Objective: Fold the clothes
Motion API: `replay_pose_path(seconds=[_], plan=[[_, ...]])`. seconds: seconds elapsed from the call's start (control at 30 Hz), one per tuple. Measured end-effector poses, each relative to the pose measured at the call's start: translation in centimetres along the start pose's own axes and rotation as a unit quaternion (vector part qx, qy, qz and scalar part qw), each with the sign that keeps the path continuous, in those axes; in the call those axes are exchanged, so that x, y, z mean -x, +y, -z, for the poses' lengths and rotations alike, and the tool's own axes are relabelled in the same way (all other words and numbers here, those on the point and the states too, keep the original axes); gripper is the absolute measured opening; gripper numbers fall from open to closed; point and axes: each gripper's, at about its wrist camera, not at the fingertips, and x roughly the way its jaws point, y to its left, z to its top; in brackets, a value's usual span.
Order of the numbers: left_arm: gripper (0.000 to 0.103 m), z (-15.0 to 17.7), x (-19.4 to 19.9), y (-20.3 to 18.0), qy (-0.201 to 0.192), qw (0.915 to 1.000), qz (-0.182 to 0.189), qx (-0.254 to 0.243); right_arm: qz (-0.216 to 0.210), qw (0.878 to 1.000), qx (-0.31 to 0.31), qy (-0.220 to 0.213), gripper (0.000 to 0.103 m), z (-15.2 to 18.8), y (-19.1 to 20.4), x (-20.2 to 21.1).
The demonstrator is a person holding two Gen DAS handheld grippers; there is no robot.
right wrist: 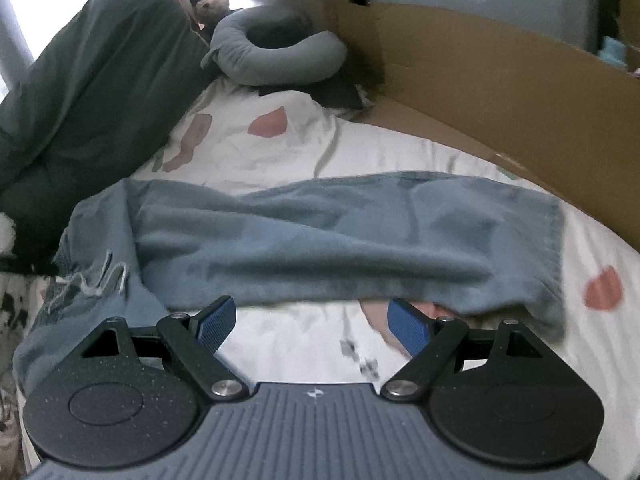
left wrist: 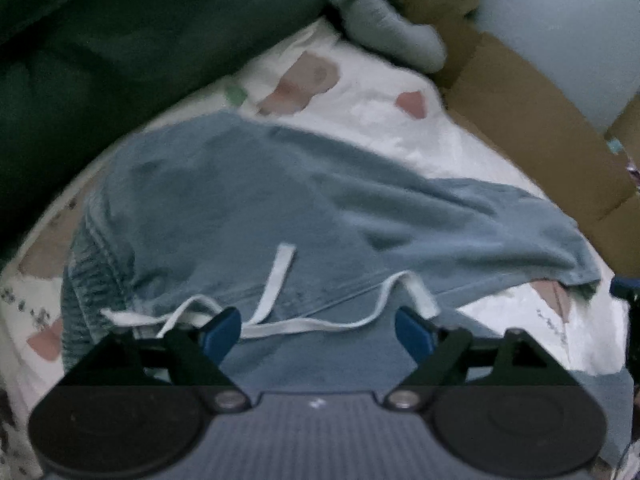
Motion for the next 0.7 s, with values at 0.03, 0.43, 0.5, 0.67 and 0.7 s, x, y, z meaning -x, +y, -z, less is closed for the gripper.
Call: replay_pose_path(seconds=[0.03, 0.43, 0.5, 0.67, 0.7], plan=[[0.085, 0.1, -0.5, 0.4, 0.005, 1.0000, -0.005, 0.004, -0.004, 1.000, -0.001, -0.004, 0.088, -0.5, -0.2, -0.8], [0.083, 0.5, -1.3, 3.8, -0.034, 0.9923, -0.055, 0.106, -0.029, 0.999, 0.039, 0.015, 0.088, -6.6, -0.1, -9.4], [0.083, 0.3, -0.6, 4.4, -0.050, 0.9906, -0.065, 0.110, -0.046, 0.997, 0.062, 0.025, 0.088, -7.9, 0.5, -10.9], [0.083, 0.7, 1.5, 7.3, -0.067, 0.9780, -0.087, 0.177, -0.086, 0.988, 0.116, 0.046, 0.088, -11.3, 3.3, -15.3], [0.083, 0.9, 1.9, 7.9, -0.066, 0.9758, -0.090, 0.188, -0.093, 0.986, 0.126, 0.048, 0.088, -12.0, 4.0, -16.1]])
